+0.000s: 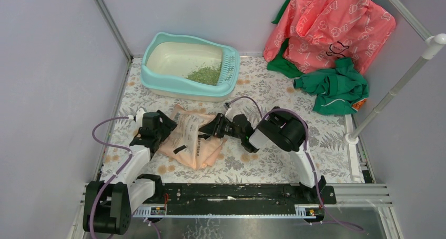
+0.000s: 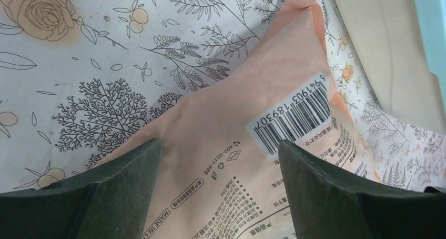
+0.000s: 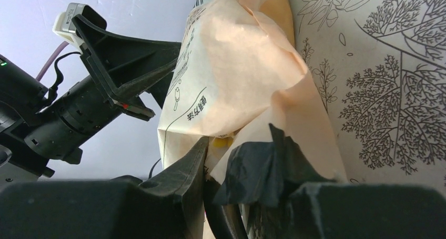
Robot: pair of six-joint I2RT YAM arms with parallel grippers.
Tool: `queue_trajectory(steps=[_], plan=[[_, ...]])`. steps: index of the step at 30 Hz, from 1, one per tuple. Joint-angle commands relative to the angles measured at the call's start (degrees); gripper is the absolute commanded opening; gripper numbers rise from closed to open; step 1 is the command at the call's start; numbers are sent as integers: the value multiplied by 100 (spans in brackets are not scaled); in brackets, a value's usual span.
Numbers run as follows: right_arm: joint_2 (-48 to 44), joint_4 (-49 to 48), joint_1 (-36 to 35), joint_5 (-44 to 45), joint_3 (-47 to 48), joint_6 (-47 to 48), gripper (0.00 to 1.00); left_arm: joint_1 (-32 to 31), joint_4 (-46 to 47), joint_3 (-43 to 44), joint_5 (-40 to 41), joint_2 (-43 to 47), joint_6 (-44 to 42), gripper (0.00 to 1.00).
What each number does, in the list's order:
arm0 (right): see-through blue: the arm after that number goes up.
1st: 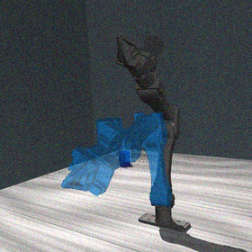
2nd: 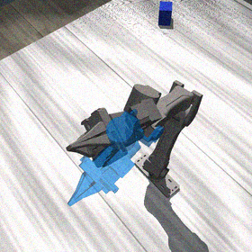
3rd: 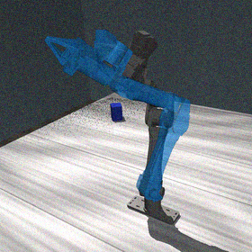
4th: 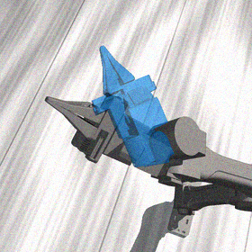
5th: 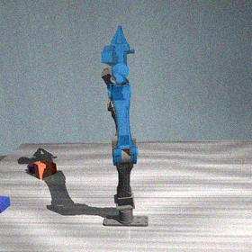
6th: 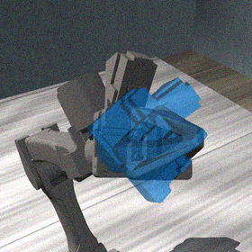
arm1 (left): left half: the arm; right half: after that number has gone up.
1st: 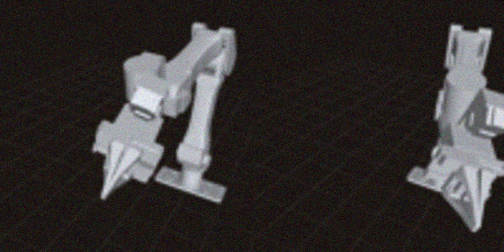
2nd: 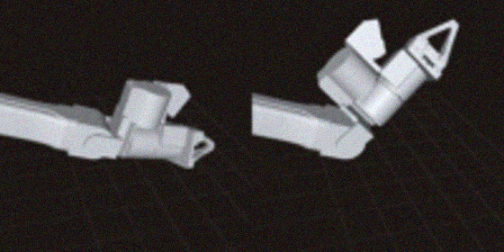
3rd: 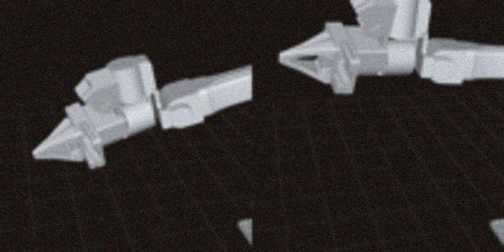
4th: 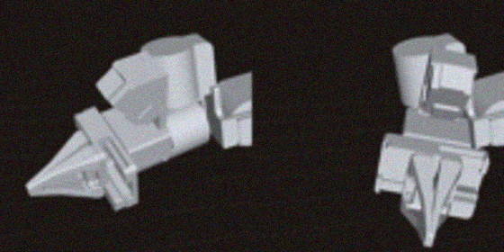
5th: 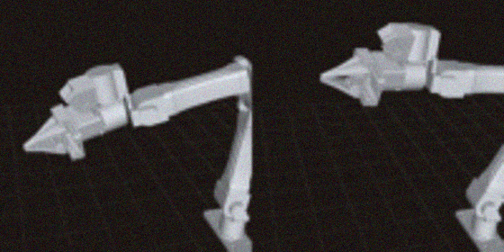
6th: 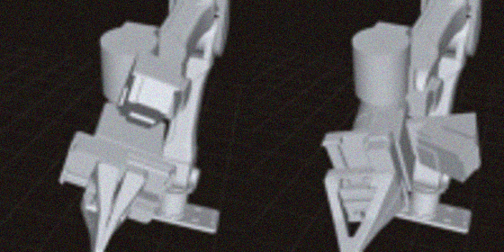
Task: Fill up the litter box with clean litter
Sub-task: 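Scoop the cat litter from the cat litter bag.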
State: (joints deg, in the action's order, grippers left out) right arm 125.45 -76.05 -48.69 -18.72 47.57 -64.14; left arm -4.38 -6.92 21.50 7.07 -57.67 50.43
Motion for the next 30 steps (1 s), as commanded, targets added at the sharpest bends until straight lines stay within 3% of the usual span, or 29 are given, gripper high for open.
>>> queue_trajectory(steps=[1,13,30], plan=[[-4,-1404,-230,-838,143,-461,0,-53,-91,-26,-666,76,123,88],[-946,-2124,261,-1116,-1400,-633,0,-54,-389,209,-510,221,59,90],[-2104,-2166,915,-1086,-3366,-266,0,-40,-526,313,-435,342,1,90]])
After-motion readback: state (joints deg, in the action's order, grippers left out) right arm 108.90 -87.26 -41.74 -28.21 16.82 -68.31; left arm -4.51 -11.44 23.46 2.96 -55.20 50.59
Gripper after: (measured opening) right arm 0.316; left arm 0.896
